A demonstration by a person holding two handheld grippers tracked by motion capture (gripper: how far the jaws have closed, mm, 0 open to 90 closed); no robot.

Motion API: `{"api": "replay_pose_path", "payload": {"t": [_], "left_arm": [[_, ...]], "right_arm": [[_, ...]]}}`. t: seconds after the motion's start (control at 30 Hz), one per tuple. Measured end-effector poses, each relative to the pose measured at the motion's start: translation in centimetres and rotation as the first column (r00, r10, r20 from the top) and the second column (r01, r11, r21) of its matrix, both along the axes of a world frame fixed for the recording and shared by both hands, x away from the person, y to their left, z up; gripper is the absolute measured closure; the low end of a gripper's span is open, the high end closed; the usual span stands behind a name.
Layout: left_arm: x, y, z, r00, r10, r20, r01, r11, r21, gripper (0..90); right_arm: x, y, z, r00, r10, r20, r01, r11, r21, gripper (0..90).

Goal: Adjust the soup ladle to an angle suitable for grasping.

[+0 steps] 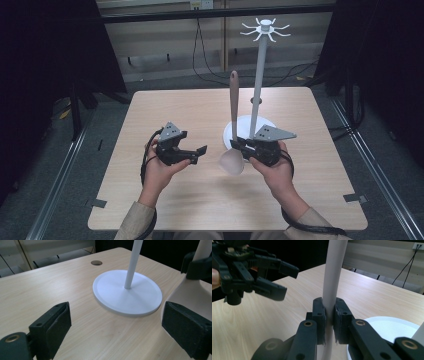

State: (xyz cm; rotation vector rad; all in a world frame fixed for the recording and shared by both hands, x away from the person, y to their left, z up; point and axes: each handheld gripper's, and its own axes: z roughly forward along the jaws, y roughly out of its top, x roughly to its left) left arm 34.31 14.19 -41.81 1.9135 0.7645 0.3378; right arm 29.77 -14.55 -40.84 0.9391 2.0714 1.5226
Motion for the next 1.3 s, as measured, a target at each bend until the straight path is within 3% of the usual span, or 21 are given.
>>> {"api": "replay_pose_path", "payload": {"t": [0.27, 0.5, 1.3], "left_arm": [[0.3, 0.5, -1.0, 0.9994, 0.022, -0.028, -0.021, 0.9994, 0.029, 6.0], [0.5, 0.9, -1.7, 0.9979, 0.034, -0.055, -0.033, 0.9991, 0.026, 3.9], [0.5, 1.2, -1.7, 0.9976, 0.037, -0.058, -0.035, 0.9986, 0.041, 3.7]], "right_arm": [[0.4, -0.2, 0.9, 1.0, 0.004, 0.008, -0.004, 1.0, -0.007, 81.3], [0.8, -0.4, 1.6, 0.9997, 0.007, 0.023, -0.007, 1.0, 0.006, 81.3], [2.1, -2.1, 5.3, 0.9977, -0.02, 0.064, 0.017, 0.999, 0.047, 81.3]]}}
